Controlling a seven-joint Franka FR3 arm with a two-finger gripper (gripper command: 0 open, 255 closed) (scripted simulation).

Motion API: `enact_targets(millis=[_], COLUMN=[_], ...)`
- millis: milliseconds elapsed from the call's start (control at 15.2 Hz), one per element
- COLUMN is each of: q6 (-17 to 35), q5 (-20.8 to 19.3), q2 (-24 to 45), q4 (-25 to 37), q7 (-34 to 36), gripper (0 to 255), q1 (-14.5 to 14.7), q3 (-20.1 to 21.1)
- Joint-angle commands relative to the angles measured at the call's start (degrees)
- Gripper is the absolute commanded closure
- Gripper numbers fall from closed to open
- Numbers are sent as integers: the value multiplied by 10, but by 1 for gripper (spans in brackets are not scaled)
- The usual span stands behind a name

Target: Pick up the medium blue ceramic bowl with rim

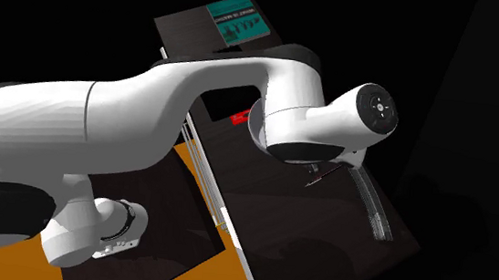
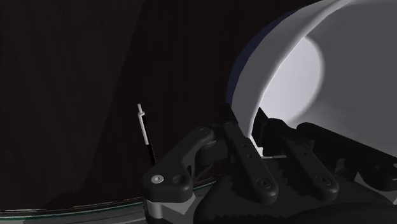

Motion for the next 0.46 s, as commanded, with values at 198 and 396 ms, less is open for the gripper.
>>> enact_targets(millis=[198, 396], q6=[-38, -47], q5=[-1, -1], q2=[1, 1], q4=[40, 50], q7=[7, 9], gripper=[255, 255], q1=[-2, -2], q3=[-1, -1])
